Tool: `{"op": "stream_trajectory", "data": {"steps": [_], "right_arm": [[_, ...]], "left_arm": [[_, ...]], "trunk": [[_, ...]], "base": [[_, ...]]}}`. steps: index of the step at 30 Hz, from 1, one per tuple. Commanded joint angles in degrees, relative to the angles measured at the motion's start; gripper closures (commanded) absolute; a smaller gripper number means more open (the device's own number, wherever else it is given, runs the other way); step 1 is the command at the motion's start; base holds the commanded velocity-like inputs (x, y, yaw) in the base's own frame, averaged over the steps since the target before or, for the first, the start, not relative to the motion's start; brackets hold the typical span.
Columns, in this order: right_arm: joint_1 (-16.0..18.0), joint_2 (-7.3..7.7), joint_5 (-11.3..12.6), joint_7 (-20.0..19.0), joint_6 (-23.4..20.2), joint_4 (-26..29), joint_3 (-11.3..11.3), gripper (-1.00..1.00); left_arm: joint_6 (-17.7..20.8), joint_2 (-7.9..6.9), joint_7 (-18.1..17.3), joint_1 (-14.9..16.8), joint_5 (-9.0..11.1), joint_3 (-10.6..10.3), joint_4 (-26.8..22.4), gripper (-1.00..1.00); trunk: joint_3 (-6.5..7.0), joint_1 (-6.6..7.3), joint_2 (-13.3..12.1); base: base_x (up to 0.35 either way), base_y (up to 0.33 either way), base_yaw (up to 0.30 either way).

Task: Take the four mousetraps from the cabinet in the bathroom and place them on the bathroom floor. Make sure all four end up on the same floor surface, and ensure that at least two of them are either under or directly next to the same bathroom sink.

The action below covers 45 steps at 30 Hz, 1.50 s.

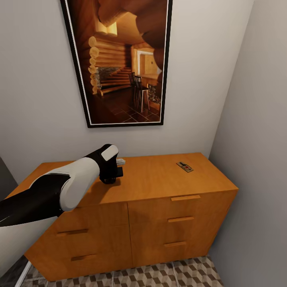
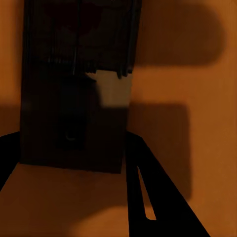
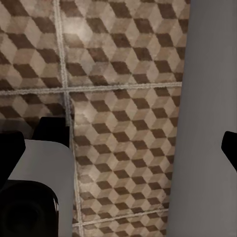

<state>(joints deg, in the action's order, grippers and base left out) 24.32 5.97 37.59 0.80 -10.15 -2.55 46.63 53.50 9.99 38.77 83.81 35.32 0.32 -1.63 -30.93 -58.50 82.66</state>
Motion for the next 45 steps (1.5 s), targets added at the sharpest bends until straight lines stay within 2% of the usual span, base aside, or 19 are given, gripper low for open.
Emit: {"op": "stream_trajectory", "data": {"steps": [1,36,45], "right_arm": [[0.05,0.00,0.47,0.08,-0.22,0.02,0.48,-1.00],[0.05,0.00,0.47,0.08,-0.22,0.01,0.48,-1.00],[0.03,0.00,0.47,0.08,-0.22,0.03,0.48,-1.00]], "left_arm": [[0.29,0.01,0.52,-0.05,0.37,0.29,0.13,1.00],[0.19,0.01,0.52,-0.05,0.36,0.34,-0.03,1.00],[0.12,0.01,0.52,-0.05,0.37,0.44,-0.04,1.00]], "trunk": [[-0.08,0.00,0.02],[-0.08,0.00,0.02],[1.54,1.97,-3.59]], "base": [[0.000,0.000,0.000],[0.000,0.000,0.000],[0.000,0.000,0.000]]}}
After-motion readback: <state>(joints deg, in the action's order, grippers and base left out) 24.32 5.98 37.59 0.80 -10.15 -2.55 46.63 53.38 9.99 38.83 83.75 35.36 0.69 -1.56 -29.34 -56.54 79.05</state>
